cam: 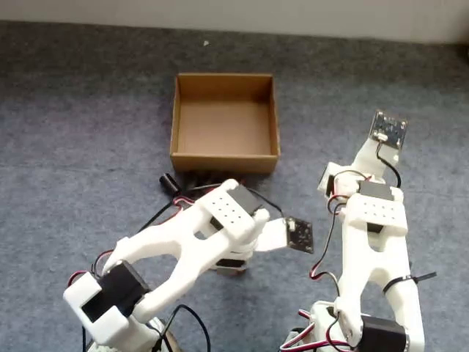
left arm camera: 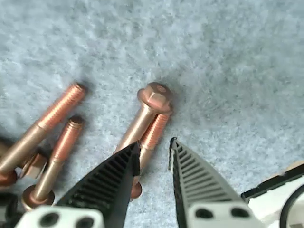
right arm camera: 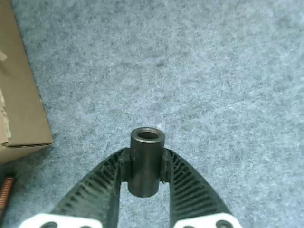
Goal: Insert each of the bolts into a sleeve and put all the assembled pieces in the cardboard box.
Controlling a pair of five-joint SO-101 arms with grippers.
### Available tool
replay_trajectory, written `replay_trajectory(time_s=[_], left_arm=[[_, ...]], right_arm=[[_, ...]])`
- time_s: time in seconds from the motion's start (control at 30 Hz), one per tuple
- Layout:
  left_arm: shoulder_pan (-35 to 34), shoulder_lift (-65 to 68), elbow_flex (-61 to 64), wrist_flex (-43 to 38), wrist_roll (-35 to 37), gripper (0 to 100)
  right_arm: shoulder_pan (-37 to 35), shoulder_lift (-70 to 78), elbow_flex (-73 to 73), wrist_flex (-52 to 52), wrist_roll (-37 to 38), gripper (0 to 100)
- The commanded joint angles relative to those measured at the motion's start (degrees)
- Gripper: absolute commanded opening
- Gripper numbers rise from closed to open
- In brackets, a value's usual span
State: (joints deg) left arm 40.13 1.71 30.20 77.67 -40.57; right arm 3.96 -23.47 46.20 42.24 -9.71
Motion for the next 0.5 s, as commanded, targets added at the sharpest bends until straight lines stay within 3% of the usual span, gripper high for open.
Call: replay_trajectory(time_s=[0.0, 0.3, 0.47], left_arm=[[-0.4, -2.2, 0.7, -3.3, -0.9, 14], [0.6, -1.6, 0.7, -9.1, -0.9, 14], [0.7, 5.1, -1.3, -9.1, -0.9, 14]], right_arm=[[0.7, -2.4, -1.0, -1.0, 0.0, 0.6], [0.7, -2.4, -1.0, -1.0, 0.0, 0.6], [0.7, -2.4, -1.0, -1.0, 0.0, 0.6]])
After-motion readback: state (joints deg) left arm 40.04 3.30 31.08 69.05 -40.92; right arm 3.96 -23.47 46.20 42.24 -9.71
